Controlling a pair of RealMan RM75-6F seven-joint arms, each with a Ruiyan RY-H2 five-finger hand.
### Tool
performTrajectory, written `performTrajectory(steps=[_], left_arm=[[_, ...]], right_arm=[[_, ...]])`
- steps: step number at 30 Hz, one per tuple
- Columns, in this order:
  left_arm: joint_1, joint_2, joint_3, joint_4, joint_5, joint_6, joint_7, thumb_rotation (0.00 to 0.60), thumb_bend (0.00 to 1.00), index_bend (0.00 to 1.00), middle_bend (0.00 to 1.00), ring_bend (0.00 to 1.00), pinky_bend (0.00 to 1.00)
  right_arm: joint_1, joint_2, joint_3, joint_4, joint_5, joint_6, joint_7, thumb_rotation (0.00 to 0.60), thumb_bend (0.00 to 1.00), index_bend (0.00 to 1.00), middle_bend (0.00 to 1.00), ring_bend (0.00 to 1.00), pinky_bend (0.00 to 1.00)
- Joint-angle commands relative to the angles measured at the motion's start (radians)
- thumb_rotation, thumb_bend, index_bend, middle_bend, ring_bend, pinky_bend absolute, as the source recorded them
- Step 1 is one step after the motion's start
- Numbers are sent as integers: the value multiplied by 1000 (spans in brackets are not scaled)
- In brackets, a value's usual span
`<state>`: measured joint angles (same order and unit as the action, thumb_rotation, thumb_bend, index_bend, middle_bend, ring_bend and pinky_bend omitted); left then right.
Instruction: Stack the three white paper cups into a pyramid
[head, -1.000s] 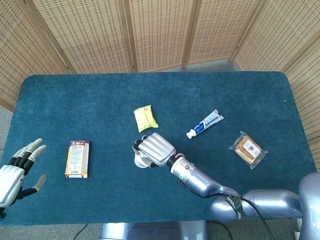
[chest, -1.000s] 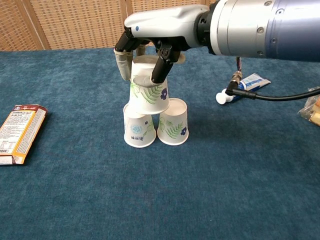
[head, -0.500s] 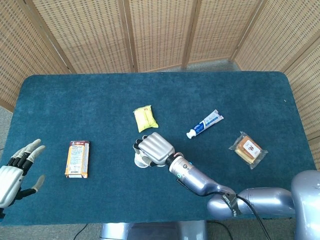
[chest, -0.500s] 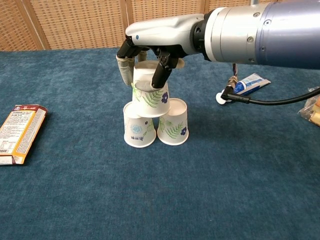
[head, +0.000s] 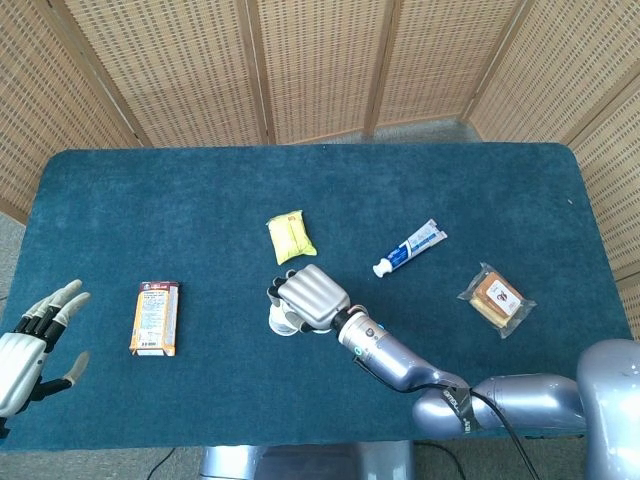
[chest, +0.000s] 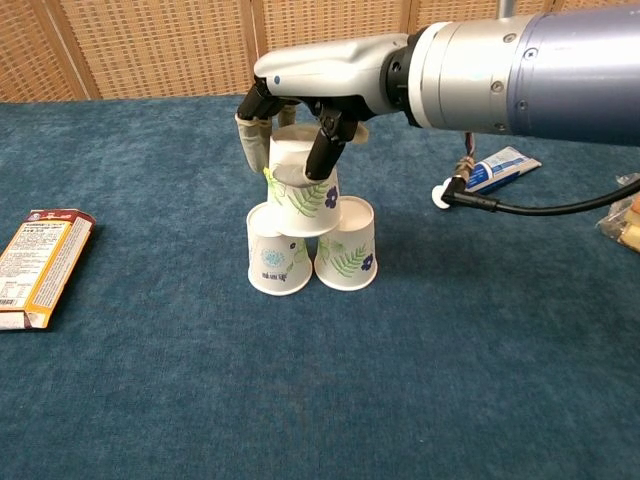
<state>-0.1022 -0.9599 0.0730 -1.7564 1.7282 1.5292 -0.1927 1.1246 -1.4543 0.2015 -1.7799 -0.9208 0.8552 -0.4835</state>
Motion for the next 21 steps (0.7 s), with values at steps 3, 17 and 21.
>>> performTrajectory(steps=[3, 17, 21], left_arm=[[-1, 0, 0, 2, 0, -3, -2, 600, 491, 0, 0, 0, 128], [-6, -1, 0, 5, 2, -11, -8, 600, 491, 0, 0, 0, 131], [-7, 0, -1, 2, 7, -9, -8, 600, 490, 0, 0, 0, 131]], right_arm=[[2, -5, -3, 7, 1, 2, 2, 600, 508, 422, 403, 377, 813], [3, 5, -15, 7, 8, 7, -1, 600, 504, 382, 394, 349, 791], [1, 12, -19, -2, 5, 9, -1, 600, 505, 371, 387, 338, 791]])
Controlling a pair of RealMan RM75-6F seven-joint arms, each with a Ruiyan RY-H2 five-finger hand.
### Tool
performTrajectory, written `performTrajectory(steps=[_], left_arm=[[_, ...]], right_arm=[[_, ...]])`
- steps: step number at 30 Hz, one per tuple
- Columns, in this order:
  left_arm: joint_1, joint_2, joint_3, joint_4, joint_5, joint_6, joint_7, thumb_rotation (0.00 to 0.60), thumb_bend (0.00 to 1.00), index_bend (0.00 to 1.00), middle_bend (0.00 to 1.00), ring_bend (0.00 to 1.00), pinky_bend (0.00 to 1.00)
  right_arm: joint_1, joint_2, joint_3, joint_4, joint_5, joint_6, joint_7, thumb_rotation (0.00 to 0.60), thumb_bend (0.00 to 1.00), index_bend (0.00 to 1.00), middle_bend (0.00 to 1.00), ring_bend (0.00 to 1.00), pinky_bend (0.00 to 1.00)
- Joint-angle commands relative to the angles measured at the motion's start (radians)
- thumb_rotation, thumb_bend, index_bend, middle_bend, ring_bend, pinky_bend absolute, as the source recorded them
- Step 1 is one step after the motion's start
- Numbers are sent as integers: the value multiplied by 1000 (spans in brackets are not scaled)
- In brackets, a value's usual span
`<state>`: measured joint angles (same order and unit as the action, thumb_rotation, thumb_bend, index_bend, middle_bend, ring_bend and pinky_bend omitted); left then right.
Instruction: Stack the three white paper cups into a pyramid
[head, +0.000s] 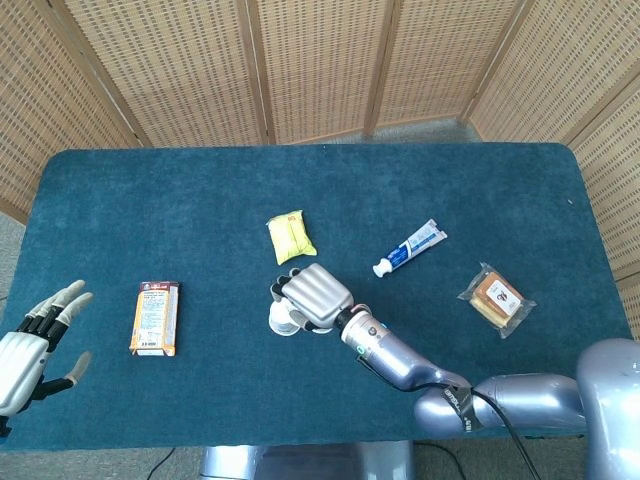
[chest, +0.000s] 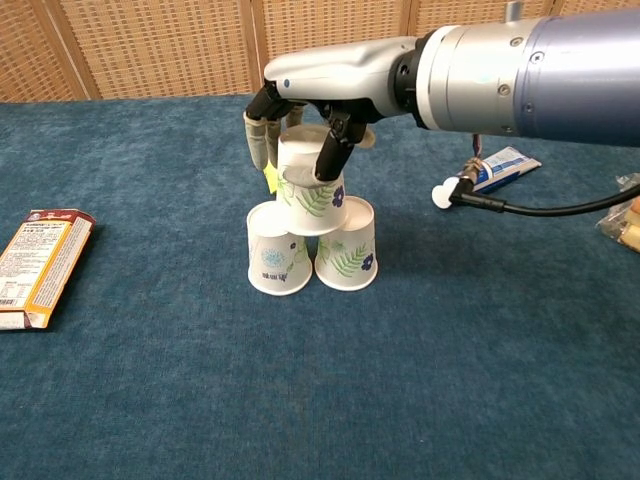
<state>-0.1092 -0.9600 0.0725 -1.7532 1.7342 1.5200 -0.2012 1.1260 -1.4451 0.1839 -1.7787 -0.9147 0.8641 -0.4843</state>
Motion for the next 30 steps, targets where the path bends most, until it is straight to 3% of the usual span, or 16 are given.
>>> performTrajectory(steps=[1, 30], left_arm=[[0, 1, 0, -2, 2, 0, 1, 600, 490, 0, 0, 0, 131], [0, -3, 6, 7, 13, 4, -10, 600, 490, 0, 0, 0, 132]], right_arm=[[-1, 4, -2, -5, -1, 1, -1, 600, 505, 369, 386, 337, 791], [5, 22, -18, -45, 34, 17, -35, 600, 503, 320, 365, 309, 767]])
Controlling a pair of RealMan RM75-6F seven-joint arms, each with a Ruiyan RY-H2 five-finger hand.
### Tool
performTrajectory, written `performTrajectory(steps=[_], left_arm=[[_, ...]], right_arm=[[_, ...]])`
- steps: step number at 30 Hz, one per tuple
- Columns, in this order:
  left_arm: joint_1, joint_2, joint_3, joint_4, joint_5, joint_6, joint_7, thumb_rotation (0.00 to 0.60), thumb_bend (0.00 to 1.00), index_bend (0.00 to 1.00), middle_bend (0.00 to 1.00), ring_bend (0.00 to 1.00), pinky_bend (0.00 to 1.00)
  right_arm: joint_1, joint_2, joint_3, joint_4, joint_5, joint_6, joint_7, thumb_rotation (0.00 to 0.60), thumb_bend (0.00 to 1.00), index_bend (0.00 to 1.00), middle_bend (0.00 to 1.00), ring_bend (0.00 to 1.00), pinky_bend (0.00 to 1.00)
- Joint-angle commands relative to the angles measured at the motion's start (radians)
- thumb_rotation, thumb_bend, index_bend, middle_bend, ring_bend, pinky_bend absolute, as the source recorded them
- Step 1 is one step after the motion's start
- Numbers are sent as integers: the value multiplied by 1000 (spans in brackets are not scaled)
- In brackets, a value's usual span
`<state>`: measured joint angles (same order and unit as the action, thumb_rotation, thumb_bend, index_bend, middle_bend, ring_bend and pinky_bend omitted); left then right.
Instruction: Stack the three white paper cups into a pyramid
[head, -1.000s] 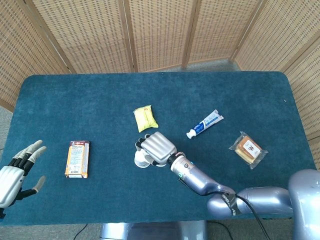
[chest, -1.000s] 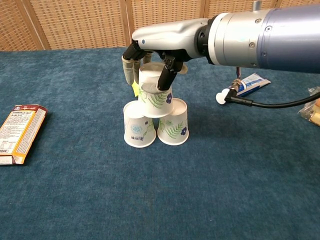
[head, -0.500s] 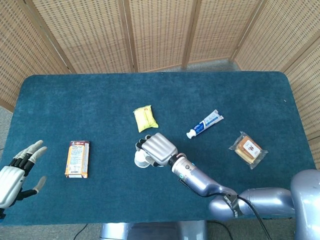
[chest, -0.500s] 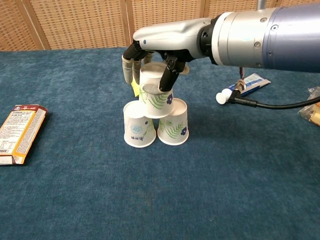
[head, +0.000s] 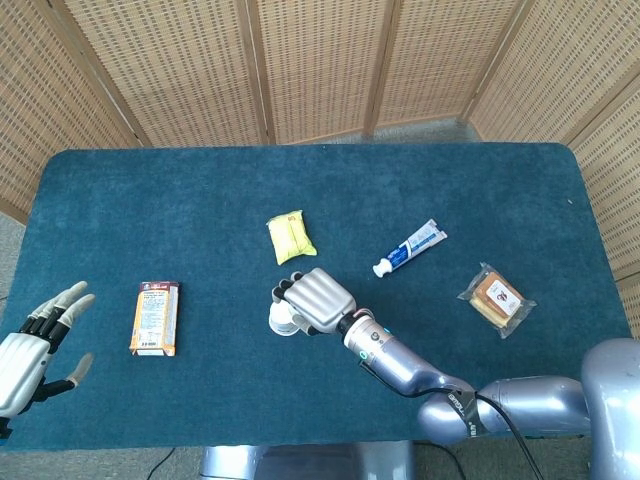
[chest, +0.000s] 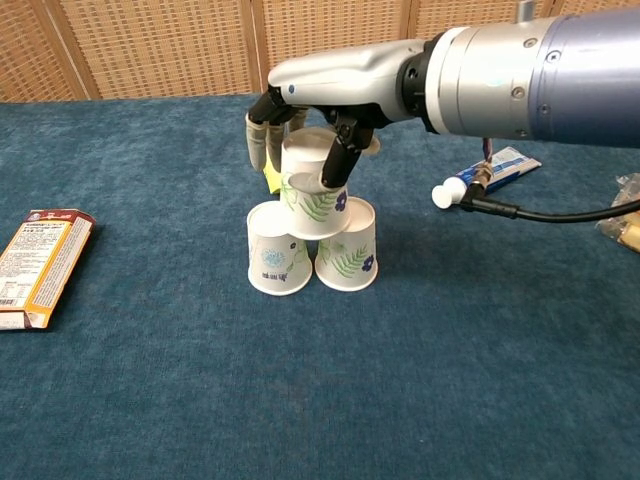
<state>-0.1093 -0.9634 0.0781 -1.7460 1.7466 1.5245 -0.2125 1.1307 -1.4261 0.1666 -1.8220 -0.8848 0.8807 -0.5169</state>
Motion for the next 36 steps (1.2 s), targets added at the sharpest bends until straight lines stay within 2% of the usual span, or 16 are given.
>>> performTrajectory(steps=[1, 16, 36], left_arm=[[0, 1, 0, 0, 0, 0, 1, 600, 490, 0, 0, 0, 132], [-5, -1, -1, -10, 11, 1, 10, 600, 490, 0, 0, 0, 133], [1, -3, 2, 3, 11, 12, -3, 600, 490, 0, 0, 0, 133]], right_arm=[[1, 4, -1, -2, 6, 1, -4, 600, 504, 314, 359, 306, 767], [-3, 38, -16, -33, 13, -3, -5, 600, 484, 261, 340, 288, 748], [14, 29, -16, -44, 47, 4, -22, 600, 494, 268, 344, 288, 748]])
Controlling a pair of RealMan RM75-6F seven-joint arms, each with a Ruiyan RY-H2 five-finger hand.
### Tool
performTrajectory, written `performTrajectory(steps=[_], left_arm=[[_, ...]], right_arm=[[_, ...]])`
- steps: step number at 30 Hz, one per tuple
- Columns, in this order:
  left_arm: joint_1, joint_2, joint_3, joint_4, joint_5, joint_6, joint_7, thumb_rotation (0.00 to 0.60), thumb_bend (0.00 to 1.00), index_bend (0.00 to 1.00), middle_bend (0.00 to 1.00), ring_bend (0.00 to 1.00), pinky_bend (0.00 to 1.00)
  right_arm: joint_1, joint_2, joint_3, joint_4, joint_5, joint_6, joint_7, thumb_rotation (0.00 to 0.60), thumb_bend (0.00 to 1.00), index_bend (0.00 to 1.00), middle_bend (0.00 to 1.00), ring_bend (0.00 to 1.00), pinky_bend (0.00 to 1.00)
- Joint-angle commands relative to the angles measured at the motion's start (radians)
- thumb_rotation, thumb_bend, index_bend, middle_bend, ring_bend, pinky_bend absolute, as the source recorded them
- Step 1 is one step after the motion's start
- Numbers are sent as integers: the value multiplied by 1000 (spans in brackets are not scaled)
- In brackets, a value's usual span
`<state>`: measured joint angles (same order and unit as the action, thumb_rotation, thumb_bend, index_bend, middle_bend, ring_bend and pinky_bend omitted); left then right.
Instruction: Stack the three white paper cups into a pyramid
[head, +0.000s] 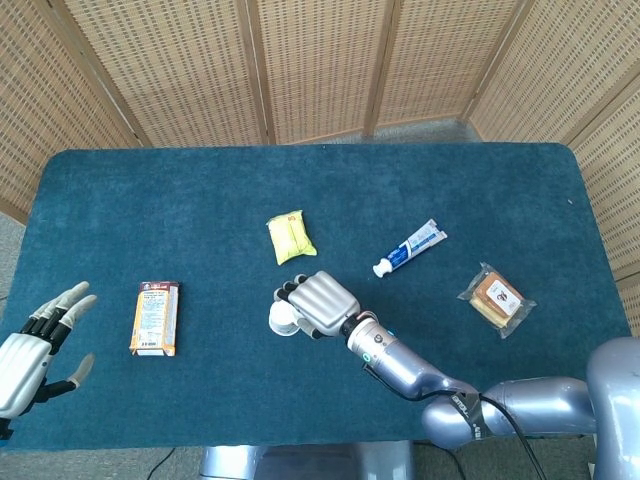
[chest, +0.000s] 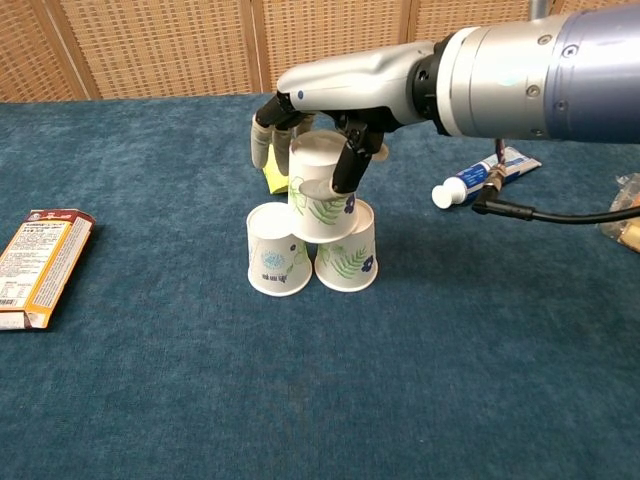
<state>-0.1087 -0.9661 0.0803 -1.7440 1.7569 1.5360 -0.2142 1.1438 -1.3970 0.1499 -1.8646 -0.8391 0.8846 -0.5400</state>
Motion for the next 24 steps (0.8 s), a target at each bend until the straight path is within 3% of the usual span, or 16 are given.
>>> performTrajectory(steps=[1, 18, 24], left_arm=[[0, -1, 0, 2, 0, 1, -2, 600, 490, 0, 0, 0, 133], [3, -6, 4, 13, 0, 4, -13, 600, 490, 0, 0, 0, 133], [4, -5, 3, 12, 3, 8, -13, 600, 490, 0, 0, 0, 133]], right_arm=[[1, 0, 1, -2, 2, 1, 1, 600, 495, 268, 344, 290, 748], [18, -9, 3, -7, 24, 8, -15, 600, 494, 267, 345, 292, 748], [23, -3, -7, -11, 38, 3, -24, 600, 457, 186, 305, 257, 709]])
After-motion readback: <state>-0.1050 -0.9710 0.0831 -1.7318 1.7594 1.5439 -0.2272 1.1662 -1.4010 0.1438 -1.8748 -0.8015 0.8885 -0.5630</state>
